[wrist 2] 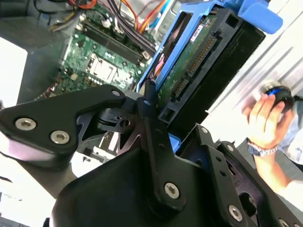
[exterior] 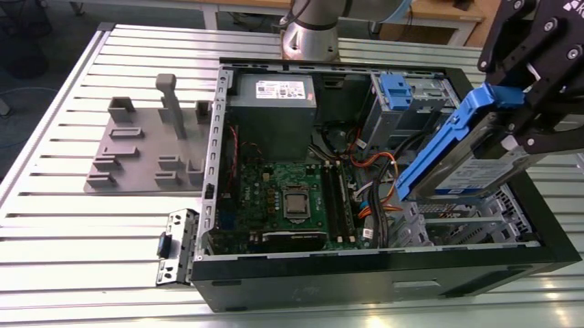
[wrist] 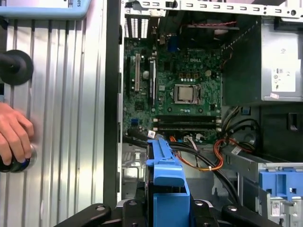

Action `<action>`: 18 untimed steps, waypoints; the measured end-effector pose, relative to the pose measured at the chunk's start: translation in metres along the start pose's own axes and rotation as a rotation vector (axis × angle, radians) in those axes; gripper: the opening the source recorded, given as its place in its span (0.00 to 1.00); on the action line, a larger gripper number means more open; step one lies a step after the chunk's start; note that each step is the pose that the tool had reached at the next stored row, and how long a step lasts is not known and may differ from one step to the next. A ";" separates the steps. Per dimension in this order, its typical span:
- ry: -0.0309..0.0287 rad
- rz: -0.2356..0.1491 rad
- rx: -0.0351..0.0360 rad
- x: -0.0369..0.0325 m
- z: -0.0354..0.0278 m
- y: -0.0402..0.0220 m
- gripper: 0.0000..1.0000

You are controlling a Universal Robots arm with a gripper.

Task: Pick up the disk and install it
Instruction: 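Pick up the disk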

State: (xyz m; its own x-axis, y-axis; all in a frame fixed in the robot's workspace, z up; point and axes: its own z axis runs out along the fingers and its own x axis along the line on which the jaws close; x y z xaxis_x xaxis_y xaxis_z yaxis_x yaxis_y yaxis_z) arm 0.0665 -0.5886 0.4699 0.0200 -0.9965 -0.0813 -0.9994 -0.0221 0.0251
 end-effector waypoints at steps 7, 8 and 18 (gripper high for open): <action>-0.0301 0.003 0.0006 0.0035 0.0082 -0.0102 0.36; -0.0301 0.003 0.0007 0.0042 0.0097 -0.0123 0.36; -0.0302 0.004 0.0006 0.0064 0.0213 -0.0428 0.36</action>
State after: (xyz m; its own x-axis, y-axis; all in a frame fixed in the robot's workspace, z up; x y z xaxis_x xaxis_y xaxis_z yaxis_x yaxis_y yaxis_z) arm 0.1088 -0.5923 0.4471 0.0153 -0.9937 -0.1112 -0.9995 -0.0182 0.0249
